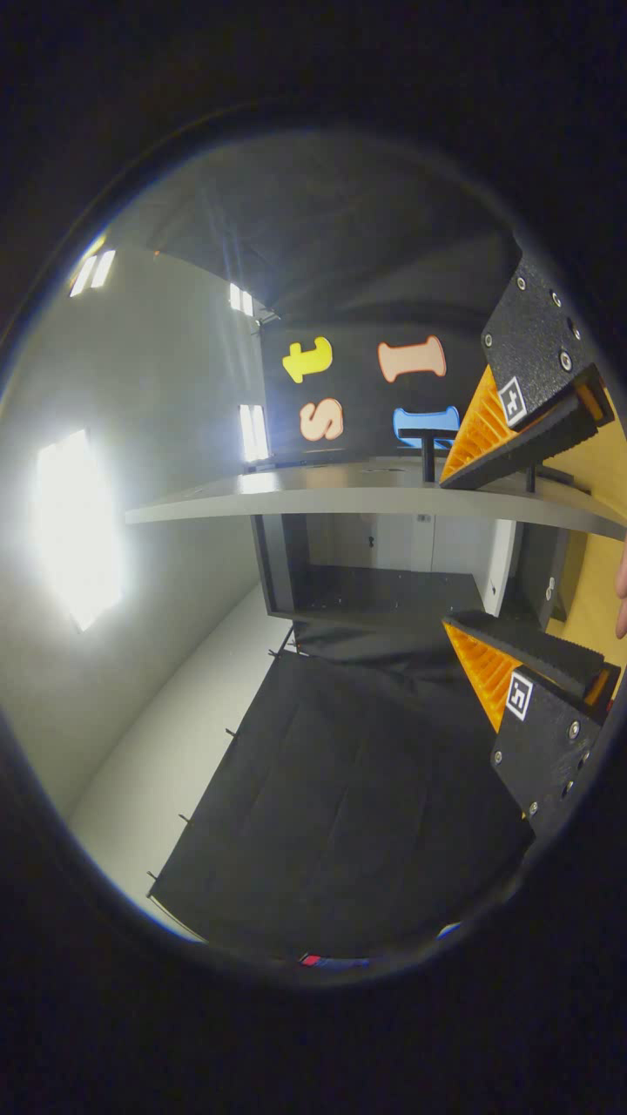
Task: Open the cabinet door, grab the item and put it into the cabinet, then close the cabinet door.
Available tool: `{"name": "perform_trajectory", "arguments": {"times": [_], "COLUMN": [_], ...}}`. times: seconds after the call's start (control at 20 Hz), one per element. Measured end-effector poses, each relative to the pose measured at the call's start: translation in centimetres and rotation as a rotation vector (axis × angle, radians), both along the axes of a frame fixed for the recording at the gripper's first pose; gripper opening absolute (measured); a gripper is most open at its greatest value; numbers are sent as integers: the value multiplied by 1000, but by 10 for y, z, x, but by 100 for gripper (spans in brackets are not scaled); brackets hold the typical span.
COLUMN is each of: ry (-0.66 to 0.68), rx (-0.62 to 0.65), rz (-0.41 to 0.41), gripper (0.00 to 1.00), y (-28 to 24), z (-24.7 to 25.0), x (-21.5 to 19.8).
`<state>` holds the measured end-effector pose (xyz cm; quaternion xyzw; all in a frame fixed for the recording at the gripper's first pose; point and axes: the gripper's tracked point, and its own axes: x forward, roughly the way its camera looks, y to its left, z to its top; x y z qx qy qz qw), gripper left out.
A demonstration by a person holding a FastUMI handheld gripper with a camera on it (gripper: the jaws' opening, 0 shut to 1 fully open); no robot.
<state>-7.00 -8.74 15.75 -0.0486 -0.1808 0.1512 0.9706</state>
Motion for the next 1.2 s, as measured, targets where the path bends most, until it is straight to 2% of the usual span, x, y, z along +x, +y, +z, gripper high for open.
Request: {"name": "perform_trajectory", "arguments": {"times": [0.1, 0.2, 0.35, 0.4, 0.55, 0.7, 0.75, 1.0, 1.1, 1.2], "ry": [-35, -34, -12, -30, -69, -45, -49, 41, 89, 217], "rx": [-69, -79, -12, -5, -36, -66, -99, -180, -169, -121], "rz": [-113, -180, -181, -157, -31, 198, 244, 456, 535, 626], "gripper": [90, 95, 97, 97, 97, 97, 97, 98, 95, 95], "y": [-4, -5, -8, -4, 18, 92, 112, 211, 248, 279], "z": [2, -1, 5, 12, 22, -1, -8, -84, -124, -176], "x": [2, 4, -4, -12, -40, -74, -79, -67, -49, -28]}}
